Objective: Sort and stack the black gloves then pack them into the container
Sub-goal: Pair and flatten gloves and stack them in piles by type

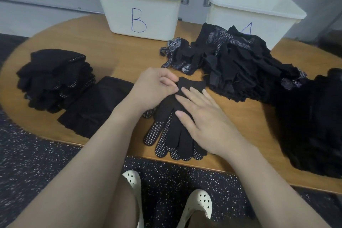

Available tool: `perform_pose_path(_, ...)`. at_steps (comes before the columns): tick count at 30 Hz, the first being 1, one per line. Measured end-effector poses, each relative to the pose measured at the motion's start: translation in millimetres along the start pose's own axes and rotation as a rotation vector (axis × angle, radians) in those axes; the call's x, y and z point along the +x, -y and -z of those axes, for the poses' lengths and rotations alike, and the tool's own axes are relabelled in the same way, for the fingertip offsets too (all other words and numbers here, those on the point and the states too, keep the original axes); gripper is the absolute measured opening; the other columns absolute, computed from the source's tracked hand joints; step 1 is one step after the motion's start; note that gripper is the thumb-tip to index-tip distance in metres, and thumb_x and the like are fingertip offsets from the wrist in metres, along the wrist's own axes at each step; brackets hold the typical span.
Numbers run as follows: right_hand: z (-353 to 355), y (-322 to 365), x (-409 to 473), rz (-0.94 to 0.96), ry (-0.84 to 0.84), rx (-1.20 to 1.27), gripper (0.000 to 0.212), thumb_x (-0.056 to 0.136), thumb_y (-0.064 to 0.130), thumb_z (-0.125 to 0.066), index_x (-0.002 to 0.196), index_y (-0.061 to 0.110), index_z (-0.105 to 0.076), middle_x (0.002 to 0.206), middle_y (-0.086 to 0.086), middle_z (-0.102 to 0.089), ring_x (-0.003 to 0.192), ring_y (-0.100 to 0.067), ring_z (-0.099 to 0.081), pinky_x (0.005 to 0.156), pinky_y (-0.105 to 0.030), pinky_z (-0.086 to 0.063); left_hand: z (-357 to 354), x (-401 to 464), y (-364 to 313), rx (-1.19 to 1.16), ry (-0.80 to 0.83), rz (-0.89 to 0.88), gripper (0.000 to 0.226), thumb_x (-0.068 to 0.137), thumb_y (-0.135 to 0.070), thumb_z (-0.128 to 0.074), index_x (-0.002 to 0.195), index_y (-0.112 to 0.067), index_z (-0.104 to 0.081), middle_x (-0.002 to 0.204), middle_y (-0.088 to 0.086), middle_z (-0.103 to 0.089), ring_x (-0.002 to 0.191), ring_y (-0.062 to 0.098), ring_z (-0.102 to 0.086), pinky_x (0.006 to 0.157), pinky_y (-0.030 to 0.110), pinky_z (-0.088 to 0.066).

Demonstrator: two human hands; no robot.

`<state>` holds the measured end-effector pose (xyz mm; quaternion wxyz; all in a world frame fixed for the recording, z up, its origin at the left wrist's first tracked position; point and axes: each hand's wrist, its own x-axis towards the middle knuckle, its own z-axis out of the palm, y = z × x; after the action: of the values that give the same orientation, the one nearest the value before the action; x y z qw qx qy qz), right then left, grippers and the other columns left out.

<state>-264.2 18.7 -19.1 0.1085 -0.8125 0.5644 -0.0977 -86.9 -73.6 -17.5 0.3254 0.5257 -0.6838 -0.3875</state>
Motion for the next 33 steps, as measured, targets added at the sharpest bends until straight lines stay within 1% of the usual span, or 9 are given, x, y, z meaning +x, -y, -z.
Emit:
perform_pose_path(6,-2,-4,-3,0.079,0.070,-0.046,0.068,0.104,0.065,-0.012,0.163,0.033,-0.023,0.173,0.007,-0.001,0.158,-0.005,0.009,0.129,-0.031,0.006,0,1,2,0.002,0.006,0.008,0.021,0.088,-0.017,-0.080,0.108,-0.020,-0.074,0.083,-0.009,-0.078,0.079,-0.006,-0.068,0.075,0.013,-0.048)
perform_pose_path(10,1,-4,-3,0.088,0.112,-0.040,0.061,0.104,0.065,-0.014,0.162,0.045,-0.016,0.172,0.007,0.008,0.156,-0.005,0.018,0.127,-0.030,0.011,-1,2,0,-0.040,-0.017,0.036,0.016,0.094,-0.026,-0.073,0.110,-0.022,-0.075,0.088,-0.009,-0.078,0.094,0.000,-0.070,0.086,0.019,-0.050)
perform_pose_path(16,3,-1,-4,0.125,0.123,-0.038,0.051,0.108,0.060,-0.018,0.159,0.053,-0.016,0.171,0.006,0.011,0.155,-0.006,0.022,0.127,-0.031,0.013,-2,3,-6,-0.113,0.049,0.082,0.028,0.092,-0.030,-0.076,0.119,-0.022,-0.071,0.101,-0.008,-0.078,0.103,0.001,-0.069,0.097,0.022,-0.049)
perform_pose_path(20,1,0,-4,0.157,0.115,-0.025,0.050,0.109,0.057,-0.021,0.158,0.053,-0.018,0.172,0.008,0.009,0.155,-0.004,0.022,0.128,-0.035,0.009,-4,3,-11,-0.102,0.046,0.105,0.026,0.091,-0.028,-0.077,0.116,-0.025,-0.073,0.105,-0.009,-0.070,0.102,0.000,-0.066,0.085,0.015,-0.045)
perform_pose_path(22,2,1,-5,0.170,0.117,-0.020,0.049,0.110,0.056,-0.020,0.159,0.051,-0.018,0.172,0.010,0.007,0.154,-0.004,0.023,0.128,-0.035,0.010,-7,4,-11,-0.072,0.038,0.100,0.018,0.091,-0.026,-0.078,0.108,-0.027,-0.076,0.103,-0.010,-0.069,0.102,-0.001,-0.065,0.081,0.015,-0.044)
perform_pose_path(25,3,6,-8,0.188,0.135,-0.029,0.051,0.110,0.054,-0.017,0.161,0.047,-0.014,0.171,0.013,0.006,0.154,-0.004,0.024,0.127,-0.033,0.013,-8,6,-10,-0.051,0.012,0.097,0.007,0.089,-0.024,-0.079,0.095,-0.027,-0.077,0.102,-0.007,-0.073,0.102,0.001,-0.065,0.078,0.019,-0.047)
perform_pose_path(27,1,11,-14,0.217,0.142,-0.053,0.053,0.111,0.051,-0.015,0.163,0.043,-0.010,0.171,0.014,0.007,0.153,-0.003,0.025,0.127,-0.033,0.014,-9,7,-9,-0.047,-0.003,0.092,0.005,0.088,-0.023,-0.080,0.091,-0.026,-0.078,0.100,-0.007,-0.074,0.101,0.002,-0.067,0.084,0.024,-0.052)
perform_pose_path(30,-1,19,-25,0.259,0.156,-0.080,0.055,0.112,0.049,-0.013,0.164,0.037,-0.002,0.171,0.014,0.011,0.152,-0.002,0.027,0.126,-0.033,0.015,-8,8,-8,-0.062,-0.016,0.086,0.004,0.088,-0.022,-0.081,0.091,-0.022,-0.078,0.096,-0.004,-0.076,0.097,0.009,-0.071,0.096,0.036,-0.055)
perform_pose_path(33,1,26,-37,0.284,0.181,-0.064,0.057,0.112,0.050,-0.013,0.164,0.033,0.002,0.170,0.014,0.014,0.151,-0.002,0.029,0.125,-0.033,0.014,-7,8,-6,-0.091,-0.018,0.088,0.005,0.090,-0.023,-0.080,0.094,-0.021,-0.077,0.095,0.001,-0.078,0.091,0.018,-0.075,0.095,0.047,-0.057)
